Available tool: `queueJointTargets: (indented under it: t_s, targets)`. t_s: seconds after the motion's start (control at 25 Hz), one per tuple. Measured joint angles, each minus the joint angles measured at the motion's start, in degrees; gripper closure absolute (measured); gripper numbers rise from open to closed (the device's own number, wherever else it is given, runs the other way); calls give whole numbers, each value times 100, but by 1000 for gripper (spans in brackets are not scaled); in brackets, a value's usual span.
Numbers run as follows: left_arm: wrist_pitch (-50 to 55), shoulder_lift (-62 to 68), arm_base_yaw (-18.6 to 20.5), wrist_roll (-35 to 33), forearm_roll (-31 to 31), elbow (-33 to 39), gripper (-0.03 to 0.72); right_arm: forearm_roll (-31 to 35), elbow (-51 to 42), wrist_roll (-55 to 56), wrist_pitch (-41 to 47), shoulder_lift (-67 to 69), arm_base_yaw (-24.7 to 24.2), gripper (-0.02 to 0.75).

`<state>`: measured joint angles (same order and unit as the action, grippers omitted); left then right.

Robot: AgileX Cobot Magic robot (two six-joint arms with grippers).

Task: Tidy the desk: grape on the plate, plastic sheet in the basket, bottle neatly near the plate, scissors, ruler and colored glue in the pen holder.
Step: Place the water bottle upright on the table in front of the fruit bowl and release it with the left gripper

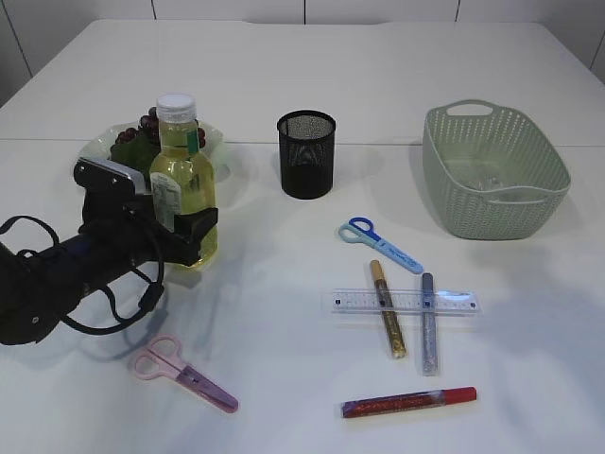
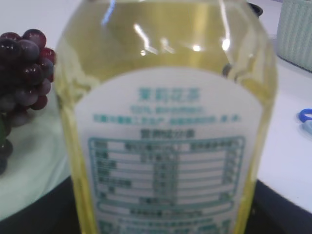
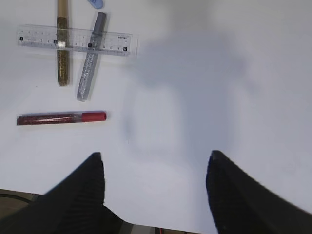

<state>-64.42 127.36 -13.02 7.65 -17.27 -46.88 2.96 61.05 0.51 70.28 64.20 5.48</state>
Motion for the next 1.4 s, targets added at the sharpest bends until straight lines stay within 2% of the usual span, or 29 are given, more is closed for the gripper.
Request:
queueJointTargets:
  t_s: [0.16,0.28,0.68,1.0,1.2,1.4]
  targets:
    - [2,0,0,-60,-56,-5,107,0,0,0,19,0,0,226]
    - [-13,-175,0,-60,-144,-5,85,0,0,0,28,0,0,226]
    - [-91,-758,0,-60,-286,-8,78,0,0,0,62,0,0,226]
    - [-16,-1786,0,-60,-286,3,83,0,0,0,75,0,0,226]
    - [827,-2561,0,178,-286,11,93,0,0,0,75,0,0,227]
    - [2186,-3534,0,822,-286,24,99,0,0,0,55,0,0,226]
